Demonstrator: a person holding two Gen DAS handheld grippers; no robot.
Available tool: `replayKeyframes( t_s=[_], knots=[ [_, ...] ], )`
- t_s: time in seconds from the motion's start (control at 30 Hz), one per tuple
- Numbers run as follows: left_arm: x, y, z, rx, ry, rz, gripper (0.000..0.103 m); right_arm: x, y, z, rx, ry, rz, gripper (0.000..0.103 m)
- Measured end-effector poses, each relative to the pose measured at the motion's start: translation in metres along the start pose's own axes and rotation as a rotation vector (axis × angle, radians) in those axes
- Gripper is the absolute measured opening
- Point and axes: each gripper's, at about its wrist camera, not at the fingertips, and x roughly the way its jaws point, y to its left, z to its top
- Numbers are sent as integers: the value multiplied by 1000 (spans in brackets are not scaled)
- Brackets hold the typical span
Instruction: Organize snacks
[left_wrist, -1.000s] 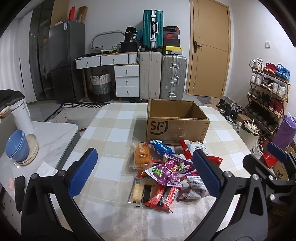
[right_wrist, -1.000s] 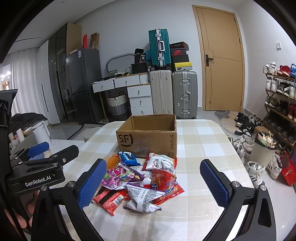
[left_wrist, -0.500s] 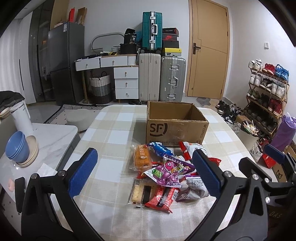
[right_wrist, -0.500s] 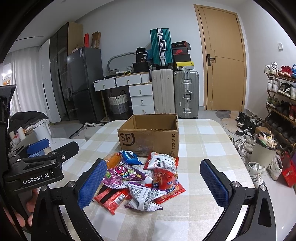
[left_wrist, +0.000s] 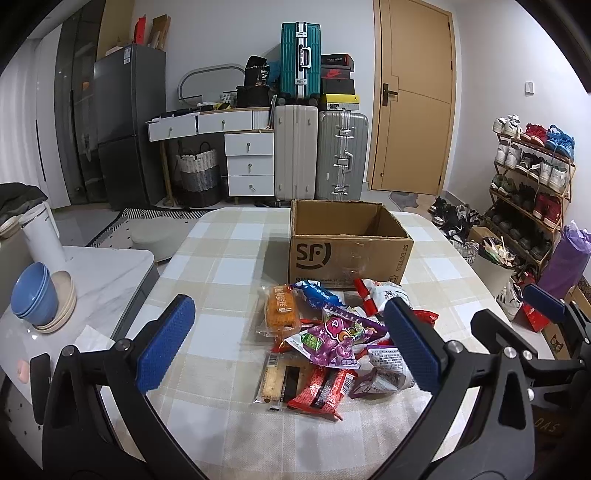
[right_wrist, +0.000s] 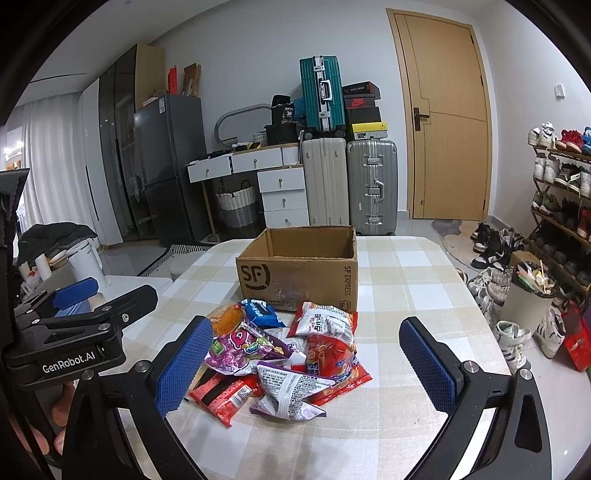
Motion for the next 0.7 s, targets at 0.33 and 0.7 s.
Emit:
replayKeyframes(
  t_s=[0.33,0.7],
  knots=[
    [-3,-2,-1,5,2,0,102,-4,3,-1,1,2,5,103],
    [-3,-2,0,-9,17,20,102,-7,4,-2,3,-9,23,103]
  ],
)
